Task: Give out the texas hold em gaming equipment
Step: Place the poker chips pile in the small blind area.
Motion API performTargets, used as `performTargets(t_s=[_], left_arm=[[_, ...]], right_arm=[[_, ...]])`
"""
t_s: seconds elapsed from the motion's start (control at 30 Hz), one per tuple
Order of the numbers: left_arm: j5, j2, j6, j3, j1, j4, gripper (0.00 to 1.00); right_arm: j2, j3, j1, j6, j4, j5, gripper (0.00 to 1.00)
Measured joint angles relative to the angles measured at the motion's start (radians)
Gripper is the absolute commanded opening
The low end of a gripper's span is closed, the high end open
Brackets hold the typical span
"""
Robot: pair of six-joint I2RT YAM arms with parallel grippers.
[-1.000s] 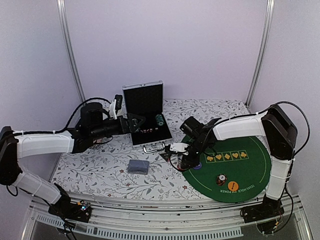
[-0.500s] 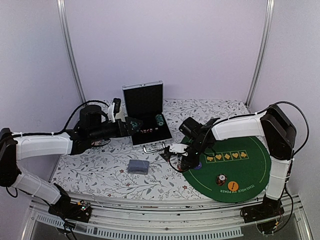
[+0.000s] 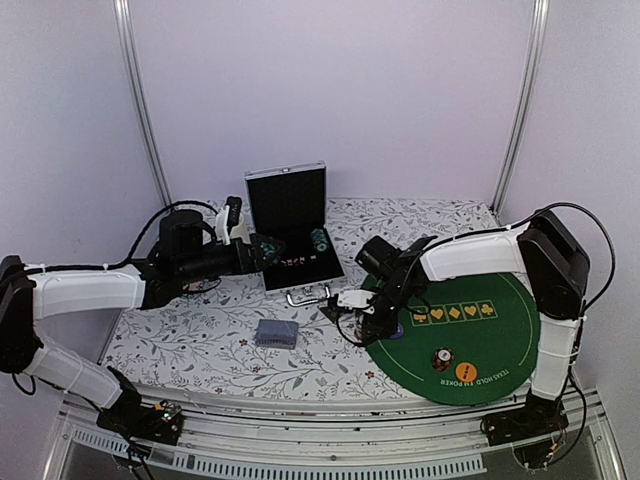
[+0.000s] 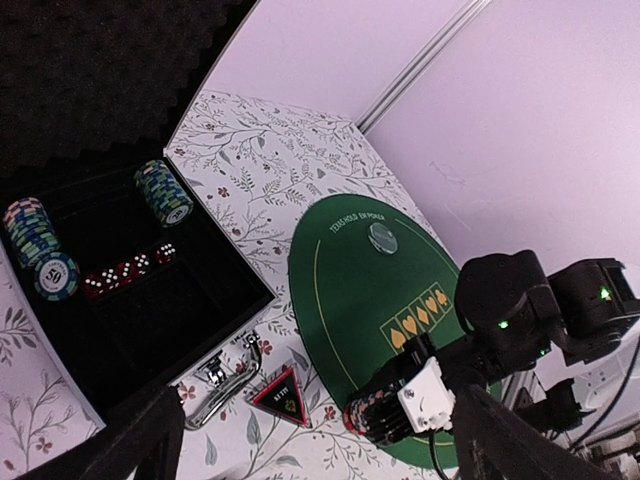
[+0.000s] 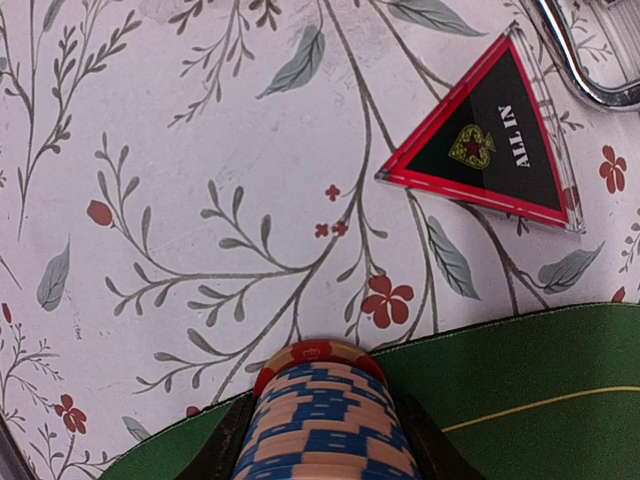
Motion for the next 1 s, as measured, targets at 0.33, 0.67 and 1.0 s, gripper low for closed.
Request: performTargets(t_s=[0.33,0.67,1.0], left_arm=[[0.011,0.006,0.000,0.000,0.006,0.000,0.96],[0.026,0.023,0.000,0.000,0.013,0.001,0.96],[0.029,0.030,0.000,0.000,0.017,0.001,0.96]], right_arm=[[0.011,0.018,0.007,0.000,0.000,0.008,0.30],[0.019,0.024,0.008,0.000,0.006,0.019,0.63],[0.035,0.040,0.008,0.005,0.008,0.017,0.66]])
